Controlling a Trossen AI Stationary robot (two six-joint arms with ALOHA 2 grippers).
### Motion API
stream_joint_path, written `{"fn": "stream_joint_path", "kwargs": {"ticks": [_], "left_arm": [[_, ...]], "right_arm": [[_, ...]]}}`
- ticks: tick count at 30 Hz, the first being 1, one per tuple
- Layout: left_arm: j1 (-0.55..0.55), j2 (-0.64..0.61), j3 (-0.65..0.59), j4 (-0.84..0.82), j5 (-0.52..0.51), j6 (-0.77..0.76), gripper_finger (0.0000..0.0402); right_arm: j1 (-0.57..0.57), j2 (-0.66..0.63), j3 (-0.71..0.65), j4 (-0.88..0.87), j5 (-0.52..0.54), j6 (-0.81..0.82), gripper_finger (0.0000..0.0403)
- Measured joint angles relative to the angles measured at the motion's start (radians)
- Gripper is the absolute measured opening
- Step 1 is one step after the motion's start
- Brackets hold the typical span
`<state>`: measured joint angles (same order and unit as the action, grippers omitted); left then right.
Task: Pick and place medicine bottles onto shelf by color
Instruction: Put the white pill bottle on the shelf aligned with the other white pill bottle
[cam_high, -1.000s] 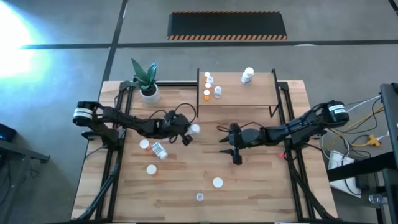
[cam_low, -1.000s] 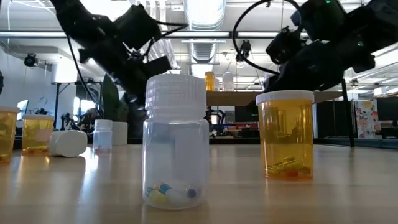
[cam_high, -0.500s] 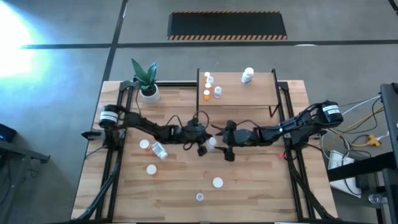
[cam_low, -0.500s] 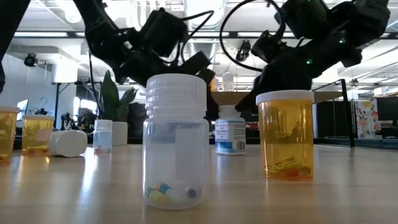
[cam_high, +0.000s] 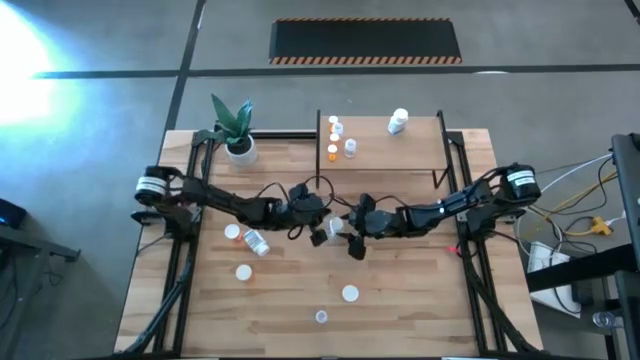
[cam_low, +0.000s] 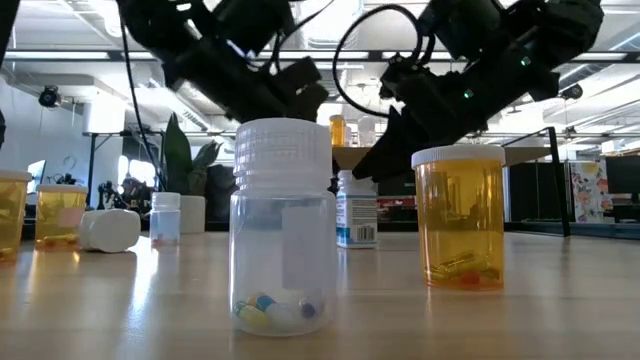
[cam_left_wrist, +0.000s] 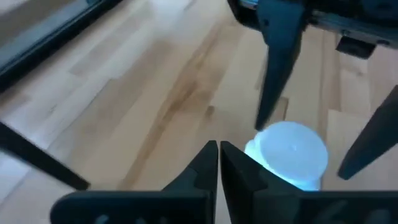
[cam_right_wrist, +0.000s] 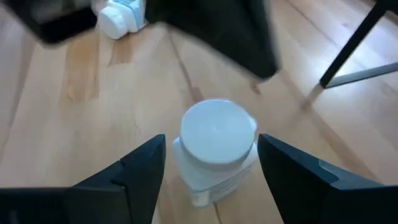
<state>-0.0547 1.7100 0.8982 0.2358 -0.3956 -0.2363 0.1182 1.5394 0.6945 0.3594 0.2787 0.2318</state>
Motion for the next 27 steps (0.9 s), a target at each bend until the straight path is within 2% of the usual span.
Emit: {"fn": "stream_joint_path", "kwargs": {"ticks": [2, 6, 9, 12, 16, 22, 27], "left_arm": [[-0.006, 0.008, -0.033, -0.009, 0.011, -0.02, 0.0001], [-0.031, 0.078, -0.073, 0.081, 0.023, -0.023, 0.0001], [-0.074, 0.127, -0.089, 0.247, 0.053, 0.029, 0.0001], [-0.117, 0.14, -0.092, 0.314, 0.05, 0.033, 0.0001], [-0.153, 0.134, -0.097, 0.301, -0.054, 0.024, 0.0001], [-0.146, 0.134, -0.1, 0.24, -0.167, -0.071, 0.0001], [-0.142, 0.137, -0.106, 0.233, -0.233, -0.116, 0.0001]], "right_arm": [[0.002, -0.012, 0.01, -0.042, 0.02, -0.004, 0.0236], [0.002, -0.059, 0.026, -0.162, 0.088, -0.01, 0.0222], [0.002, -0.111, 0.027, -0.297, 0.173, -0.02, 0.0213], [0.003, -0.172, 0.022, -0.403, 0.178, -0.035, 0.0206], [0.007, -0.217, 0.009, -0.388, 0.065, -0.079, 0.0206], [0.006, -0.13, 0.006, -0.249, 0.06, -0.086, 0.0214], [-0.005, -0.062, 0.006, -0.162, 0.086, -0.071, 0.0264]]}}
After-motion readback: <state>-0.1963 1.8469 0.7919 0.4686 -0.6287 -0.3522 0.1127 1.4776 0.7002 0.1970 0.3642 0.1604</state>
